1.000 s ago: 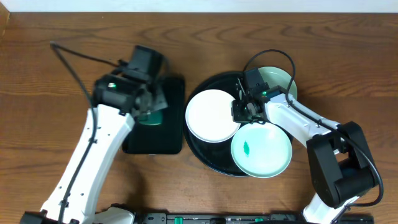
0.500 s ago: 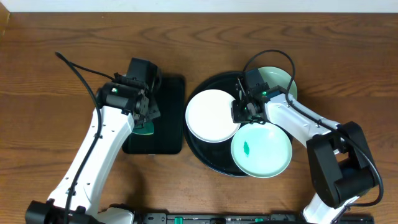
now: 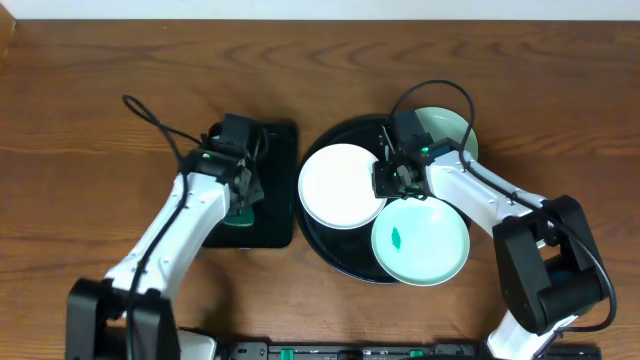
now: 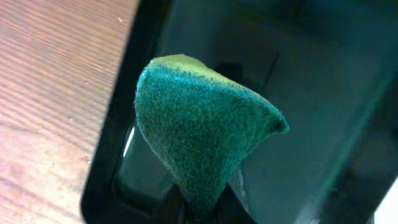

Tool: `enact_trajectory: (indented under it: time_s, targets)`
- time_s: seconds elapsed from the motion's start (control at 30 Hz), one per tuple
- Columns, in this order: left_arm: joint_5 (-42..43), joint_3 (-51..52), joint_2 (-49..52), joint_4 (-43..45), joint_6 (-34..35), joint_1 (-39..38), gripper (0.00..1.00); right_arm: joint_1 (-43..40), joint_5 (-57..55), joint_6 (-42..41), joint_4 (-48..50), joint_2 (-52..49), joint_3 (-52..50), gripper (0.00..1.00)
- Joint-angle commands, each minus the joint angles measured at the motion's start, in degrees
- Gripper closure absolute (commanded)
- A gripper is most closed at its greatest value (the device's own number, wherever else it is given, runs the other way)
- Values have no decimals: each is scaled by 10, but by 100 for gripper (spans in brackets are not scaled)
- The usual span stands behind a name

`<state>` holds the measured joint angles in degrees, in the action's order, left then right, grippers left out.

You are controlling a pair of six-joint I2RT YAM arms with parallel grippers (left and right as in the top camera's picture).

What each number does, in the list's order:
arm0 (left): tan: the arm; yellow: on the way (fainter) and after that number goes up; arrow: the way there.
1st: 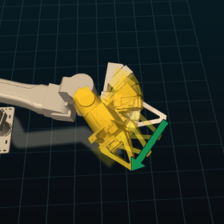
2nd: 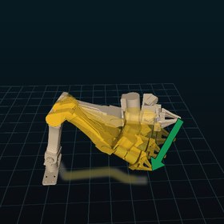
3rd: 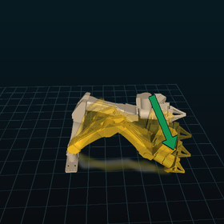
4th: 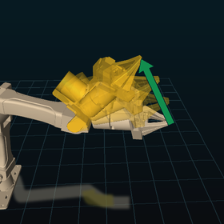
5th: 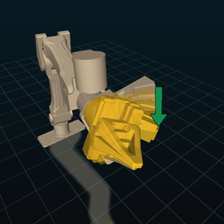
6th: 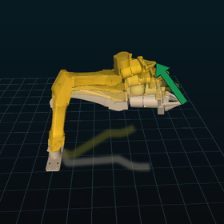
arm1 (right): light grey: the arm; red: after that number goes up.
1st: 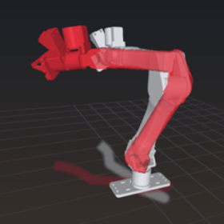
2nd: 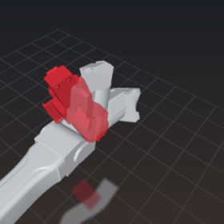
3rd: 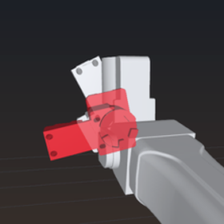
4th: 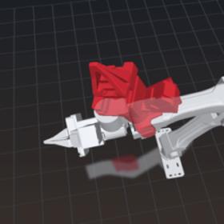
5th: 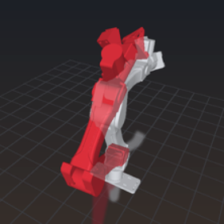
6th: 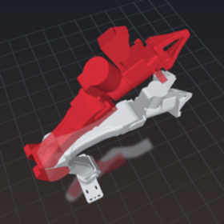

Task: Clean dirty plates on tray and stack at the side
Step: 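Carry the sponge back and lower it into the black tray, then release the sponge and retract the left gripper to the left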

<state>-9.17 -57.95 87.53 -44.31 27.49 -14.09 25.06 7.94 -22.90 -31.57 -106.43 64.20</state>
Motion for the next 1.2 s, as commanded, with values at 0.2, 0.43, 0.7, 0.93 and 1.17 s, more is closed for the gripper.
enact_trajectory:
  time_s: [0.2, 0.43, 0.7, 0.93, 1.17]
  targets:
    - [-5, 4, 44, 17, -24, 2, 92, 5, 0, 2, -1, 2, -3, 58]
    - [-5, 5, 62, 11, -24, 2, 92, 5, 0, 2, 2, 2, -3, 57]
    - [-5, 5, 68, -5, -24, 2, 78, 5, 0, 3, 3, 2, -3, 58]
    - [-5, 4, 68, -14, -23, 2, 65, 5, 0, 3, 0, 2, -3, 59]
    - [-6, -30, 44, -26, -22, 3, 64, 5, 0, 21, 1, 2, -3, 55]
